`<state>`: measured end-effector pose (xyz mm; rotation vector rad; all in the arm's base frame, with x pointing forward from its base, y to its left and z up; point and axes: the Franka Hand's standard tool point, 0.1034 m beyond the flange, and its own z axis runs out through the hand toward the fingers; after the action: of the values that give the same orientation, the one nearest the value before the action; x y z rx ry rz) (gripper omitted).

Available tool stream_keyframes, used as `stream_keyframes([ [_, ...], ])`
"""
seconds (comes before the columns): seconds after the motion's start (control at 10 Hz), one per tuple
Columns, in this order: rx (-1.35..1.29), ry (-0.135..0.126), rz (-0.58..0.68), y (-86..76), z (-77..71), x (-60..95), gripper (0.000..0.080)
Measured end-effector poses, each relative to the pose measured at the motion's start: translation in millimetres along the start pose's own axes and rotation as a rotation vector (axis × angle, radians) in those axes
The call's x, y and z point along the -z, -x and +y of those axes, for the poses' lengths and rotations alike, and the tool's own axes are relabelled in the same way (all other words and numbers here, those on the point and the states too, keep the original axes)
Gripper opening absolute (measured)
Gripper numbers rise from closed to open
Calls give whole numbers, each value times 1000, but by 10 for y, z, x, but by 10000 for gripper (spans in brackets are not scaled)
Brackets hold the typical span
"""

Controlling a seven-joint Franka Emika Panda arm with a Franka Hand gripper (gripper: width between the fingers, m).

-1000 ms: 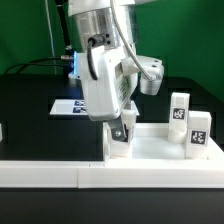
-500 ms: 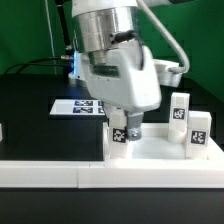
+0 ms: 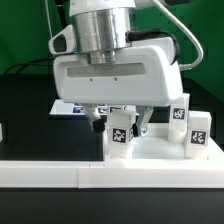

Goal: Assemble square table

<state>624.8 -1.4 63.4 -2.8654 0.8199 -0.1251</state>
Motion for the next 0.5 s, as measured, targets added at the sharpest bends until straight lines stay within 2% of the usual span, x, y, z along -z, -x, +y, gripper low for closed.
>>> stream_keyframes([
  [0.2, 254, 33, -36, 43, -17, -25, 649],
  [0.3, 175, 33, -28, 25, -16, -19, 649],
  [0.5, 131, 37, -27, 21, -5, -20, 373],
])
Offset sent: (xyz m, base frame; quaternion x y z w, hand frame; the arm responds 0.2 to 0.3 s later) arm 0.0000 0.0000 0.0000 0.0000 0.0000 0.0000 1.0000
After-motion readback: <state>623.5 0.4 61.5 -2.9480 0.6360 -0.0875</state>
